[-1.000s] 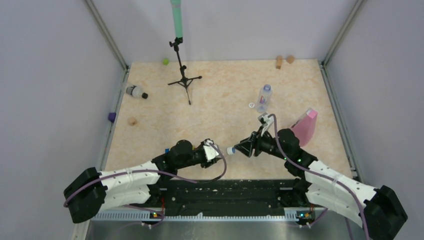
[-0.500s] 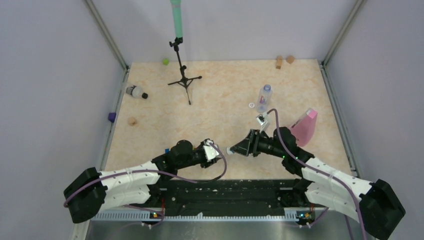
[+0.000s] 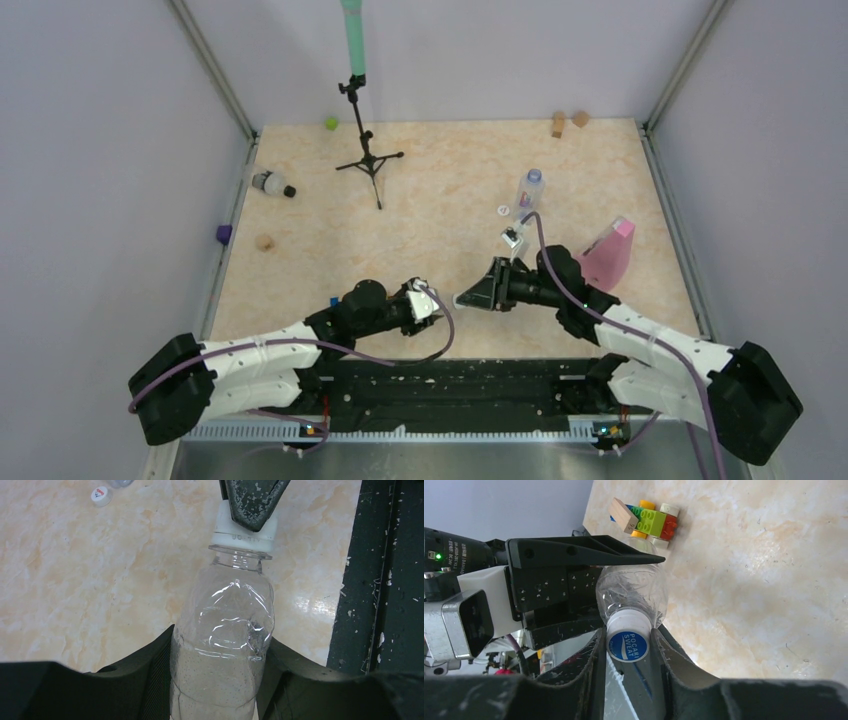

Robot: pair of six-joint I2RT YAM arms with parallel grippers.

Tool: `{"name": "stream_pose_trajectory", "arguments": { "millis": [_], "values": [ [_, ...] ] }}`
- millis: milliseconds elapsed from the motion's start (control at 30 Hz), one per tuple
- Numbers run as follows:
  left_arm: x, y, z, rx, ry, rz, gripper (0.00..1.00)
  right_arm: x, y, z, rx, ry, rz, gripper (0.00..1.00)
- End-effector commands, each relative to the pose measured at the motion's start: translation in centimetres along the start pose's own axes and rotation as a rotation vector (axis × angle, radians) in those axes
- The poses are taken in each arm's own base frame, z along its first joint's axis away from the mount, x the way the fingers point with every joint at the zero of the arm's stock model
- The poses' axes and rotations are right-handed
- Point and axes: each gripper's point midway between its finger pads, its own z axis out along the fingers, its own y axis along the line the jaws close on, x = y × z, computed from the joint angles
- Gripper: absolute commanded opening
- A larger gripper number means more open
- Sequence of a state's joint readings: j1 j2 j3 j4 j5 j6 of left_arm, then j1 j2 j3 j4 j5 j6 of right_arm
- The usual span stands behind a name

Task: Unscrew the bottle caps
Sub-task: Unscrew the bottle cap from the plastic bottle.

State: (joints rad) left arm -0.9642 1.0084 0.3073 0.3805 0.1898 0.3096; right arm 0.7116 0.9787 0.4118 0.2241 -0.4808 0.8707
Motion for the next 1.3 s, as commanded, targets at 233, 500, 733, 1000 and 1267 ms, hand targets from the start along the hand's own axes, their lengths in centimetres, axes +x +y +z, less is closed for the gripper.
{"name": "stream_pose_trajectory", "arguments": {
  "millis": [233,500,733,1000,1267],
  "values": [
    [-3.0,0.7,0.4,-0.012,-0.083,0.016,0.0,0.1,0.2,0.3,0.03,0.096,-0.131,0.26],
    [-2.6,0.6,0.5,-0.007,-0.067,0.012,0.0,-0.3,-0.4,0.5,0.07,0.089,-0.146,0.38],
    [-2.6,0.5,0.6,-0.001,-0.057,0.011,0.0,-0.8,-0.4,0.5,0.091,0.077,-0.153,0.39],
    [-2.5,0.5,0.9,0.006,-0.041,0.006,0.0,-0.7,-1.1,-0.1,0.166,0.101,-0.16,0.41],
    [-2.4,0.5,1.1,0.009,-0.029,0.002,0.0,-0.8,-0.9,0.1,0.178,0.104,-0.164,0.47]
  ]
}}
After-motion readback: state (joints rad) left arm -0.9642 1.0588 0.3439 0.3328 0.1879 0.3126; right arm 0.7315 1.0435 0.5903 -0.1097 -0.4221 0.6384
